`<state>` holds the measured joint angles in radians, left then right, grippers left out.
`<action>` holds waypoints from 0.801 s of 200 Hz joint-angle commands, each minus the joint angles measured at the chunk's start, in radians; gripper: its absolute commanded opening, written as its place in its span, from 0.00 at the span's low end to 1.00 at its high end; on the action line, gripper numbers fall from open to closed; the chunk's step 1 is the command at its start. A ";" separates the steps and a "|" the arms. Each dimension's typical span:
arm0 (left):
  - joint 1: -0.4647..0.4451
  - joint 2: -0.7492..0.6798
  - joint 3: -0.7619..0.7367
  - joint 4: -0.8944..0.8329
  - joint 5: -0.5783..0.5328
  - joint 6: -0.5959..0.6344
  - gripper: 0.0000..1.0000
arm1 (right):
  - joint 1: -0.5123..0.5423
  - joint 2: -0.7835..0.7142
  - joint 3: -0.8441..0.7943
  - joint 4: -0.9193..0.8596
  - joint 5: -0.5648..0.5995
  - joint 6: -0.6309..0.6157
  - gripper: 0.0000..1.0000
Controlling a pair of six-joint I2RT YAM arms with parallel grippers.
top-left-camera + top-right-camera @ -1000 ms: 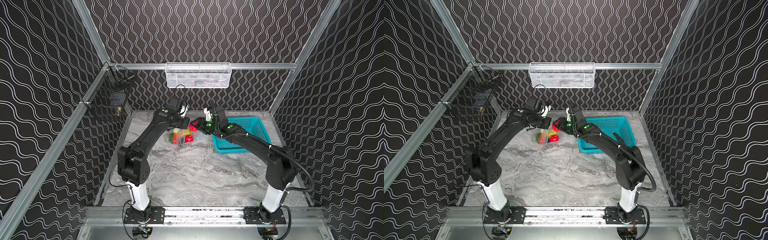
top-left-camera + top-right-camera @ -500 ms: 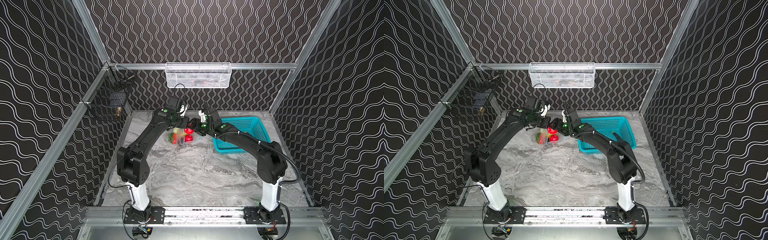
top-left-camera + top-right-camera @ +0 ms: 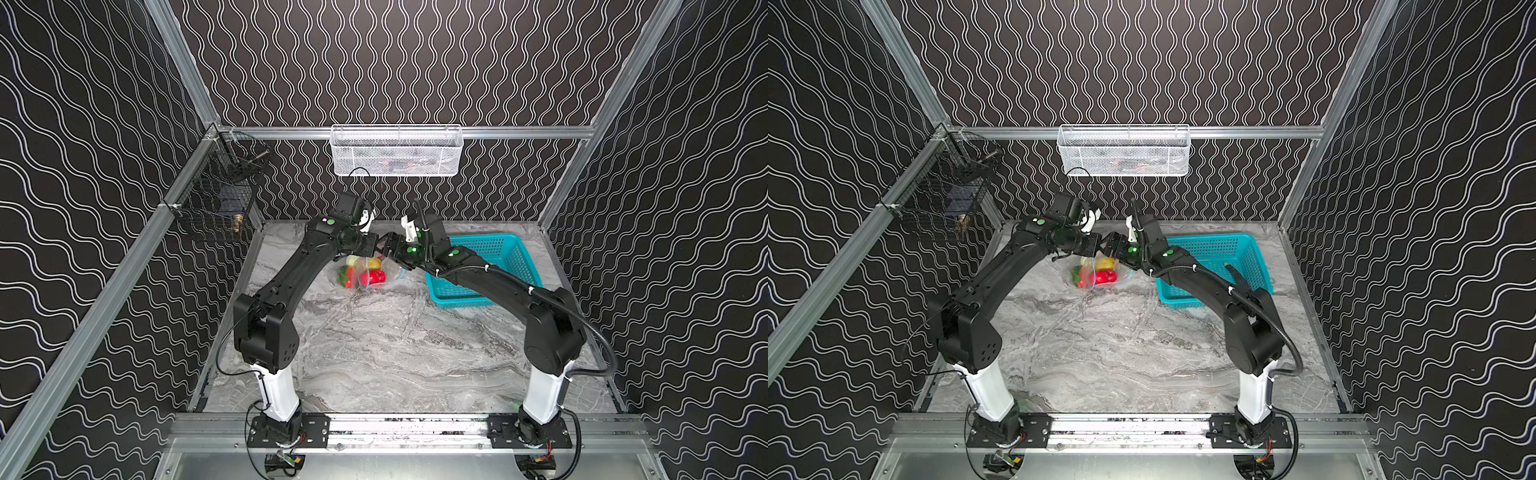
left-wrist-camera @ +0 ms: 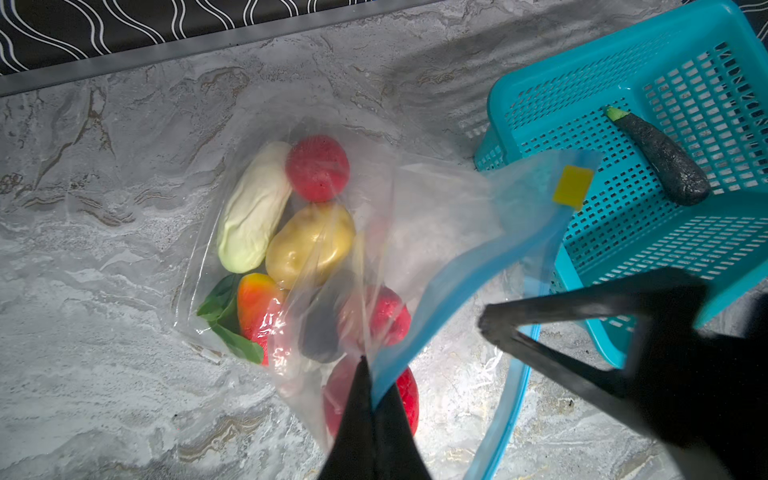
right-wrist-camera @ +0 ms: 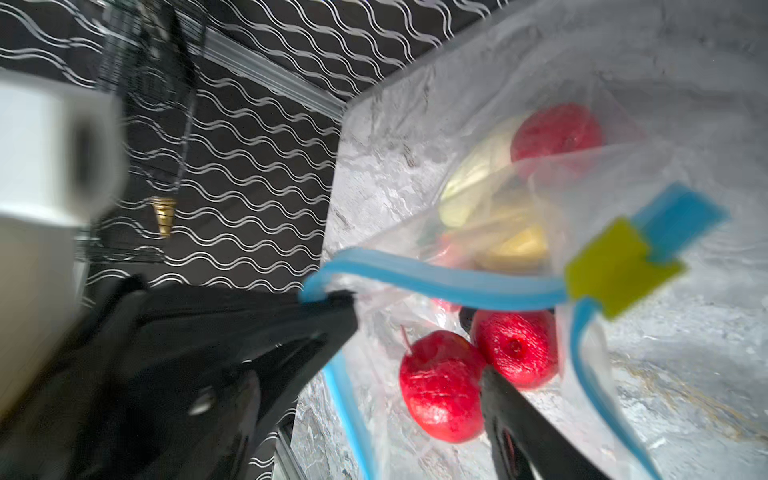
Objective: Place the food in the zip-top bag and seal the zipper
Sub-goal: 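Open the right gripper to drop the red fruit into the bag, then withdraw the open right gripper and lower it into the teal basket over the eggplant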
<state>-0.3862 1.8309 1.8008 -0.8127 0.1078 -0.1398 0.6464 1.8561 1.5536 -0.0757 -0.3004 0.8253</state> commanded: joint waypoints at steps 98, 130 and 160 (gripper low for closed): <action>0.001 0.023 0.141 -0.051 -0.141 0.070 0.00 | -0.079 -0.199 -0.059 -0.200 0.226 -0.156 0.98; 0.003 0.054 0.199 -0.086 -0.193 0.102 0.00 | -0.161 -0.201 -0.040 -0.332 0.249 -0.187 0.99; 0.003 0.036 0.196 -0.057 -0.222 0.133 0.00 | -0.200 -0.220 -0.013 -0.454 0.381 -0.253 1.00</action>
<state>-0.3862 1.8820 1.9846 -0.8845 -0.0719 -0.0471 0.4576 1.6573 1.5143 -0.3977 -0.0376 0.6399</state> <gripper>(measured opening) 0.048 0.993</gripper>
